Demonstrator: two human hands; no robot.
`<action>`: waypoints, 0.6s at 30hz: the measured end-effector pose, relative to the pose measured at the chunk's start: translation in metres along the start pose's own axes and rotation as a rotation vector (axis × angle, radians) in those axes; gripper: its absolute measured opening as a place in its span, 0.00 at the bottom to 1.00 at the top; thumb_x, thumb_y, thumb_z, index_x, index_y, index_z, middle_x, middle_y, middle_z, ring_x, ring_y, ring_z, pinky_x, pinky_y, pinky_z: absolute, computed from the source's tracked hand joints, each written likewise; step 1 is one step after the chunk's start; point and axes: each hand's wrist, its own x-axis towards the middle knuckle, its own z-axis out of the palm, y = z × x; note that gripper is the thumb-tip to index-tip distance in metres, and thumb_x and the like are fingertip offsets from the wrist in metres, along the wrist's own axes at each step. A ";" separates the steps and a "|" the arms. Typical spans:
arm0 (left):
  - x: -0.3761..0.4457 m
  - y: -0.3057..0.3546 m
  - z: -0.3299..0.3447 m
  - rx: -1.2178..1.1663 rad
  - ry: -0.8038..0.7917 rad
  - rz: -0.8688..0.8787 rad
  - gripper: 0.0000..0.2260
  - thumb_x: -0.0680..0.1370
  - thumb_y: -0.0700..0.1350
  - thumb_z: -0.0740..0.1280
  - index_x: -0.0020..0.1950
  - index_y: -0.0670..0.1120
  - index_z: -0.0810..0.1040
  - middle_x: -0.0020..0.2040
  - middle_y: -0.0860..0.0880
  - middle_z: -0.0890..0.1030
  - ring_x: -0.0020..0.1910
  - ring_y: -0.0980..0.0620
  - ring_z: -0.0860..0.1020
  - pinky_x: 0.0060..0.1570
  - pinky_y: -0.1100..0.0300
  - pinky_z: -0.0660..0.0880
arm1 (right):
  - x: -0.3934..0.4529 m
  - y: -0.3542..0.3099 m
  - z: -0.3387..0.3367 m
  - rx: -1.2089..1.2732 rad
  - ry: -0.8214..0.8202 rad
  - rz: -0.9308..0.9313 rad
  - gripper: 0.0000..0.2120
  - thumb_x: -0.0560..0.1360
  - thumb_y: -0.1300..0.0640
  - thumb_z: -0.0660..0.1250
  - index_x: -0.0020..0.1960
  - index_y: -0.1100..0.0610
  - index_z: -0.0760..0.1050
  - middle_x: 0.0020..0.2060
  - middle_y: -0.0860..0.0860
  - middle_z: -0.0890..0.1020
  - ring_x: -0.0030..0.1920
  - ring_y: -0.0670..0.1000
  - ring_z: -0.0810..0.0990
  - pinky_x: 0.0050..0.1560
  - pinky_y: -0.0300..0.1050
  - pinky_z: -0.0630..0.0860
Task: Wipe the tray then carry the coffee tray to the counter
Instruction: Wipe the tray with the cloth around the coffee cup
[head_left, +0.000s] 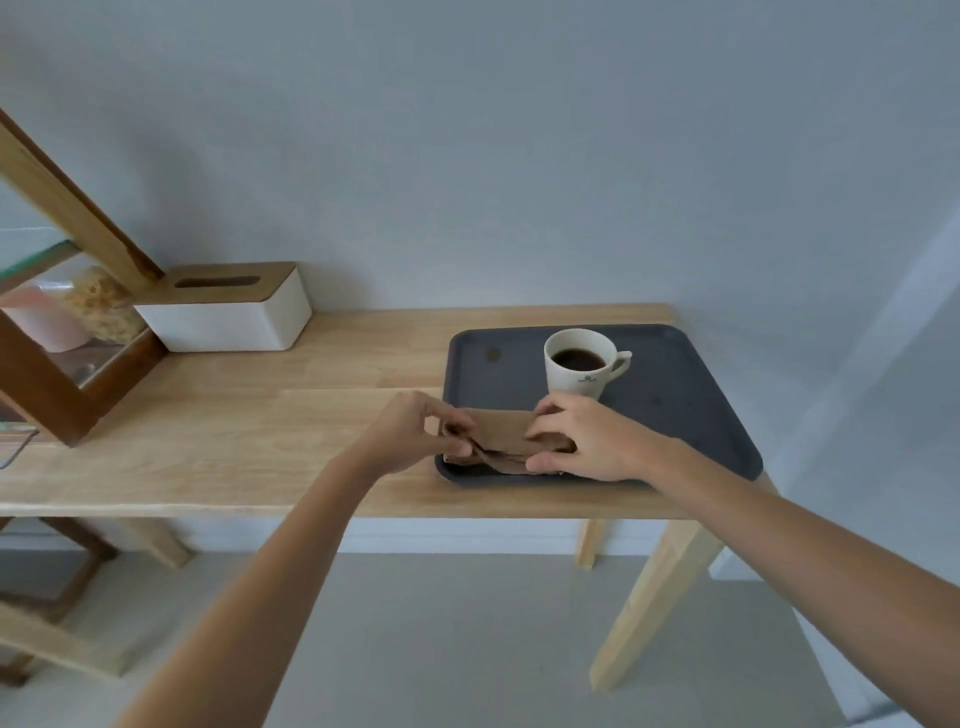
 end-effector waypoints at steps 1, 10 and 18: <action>-0.007 -0.005 0.007 0.006 0.020 -0.006 0.22 0.67 0.48 0.78 0.61 0.52 0.81 0.62 0.56 0.79 0.61 0.60 0.73 0.67 0.59 0.68 | 0.000 0.001 0.005 -0.007 0.034 -0.009 0.23 0.74 0.38 0.64 0.62 0.51 0.76 0.67 0.50 0.70 0.67 0.51 0.69 0.66 0.48 0.70; -0.026 -0.023 0.070 0.048 0.184 -0.147 0.54 0.67 0.72 0.62 0.78 0.43 0.38 0.80 0.52 0.55 0.78 0.56 0.52 0.77 0.49 0.40 | 0.039 -0.012 0.034 -0.115 -0.039 -0.163 0.24 0.81 0.45 0.53 0.76 0.42 0.56 0.79 0.47 0.51 0.78 0.49 0.45 0.77 0.54 0.48; -0.018 -0.021 0.074 -0.046 0.200 -0.194 0.50 0.74 0.59 0.67 0.78 0.41 0.35 0.80 0.50 0.50 0.79 0.56 0.47 0.76 0.52 0.35 | 0.072 -0.010 0.043 -0.083 0.062 -0.085 0.24 0.81 0.49 0.56 0.76 0.47 0.58 0.78 0.49 0.56 0.78 0.52 0.48 0.76 0.53 0.50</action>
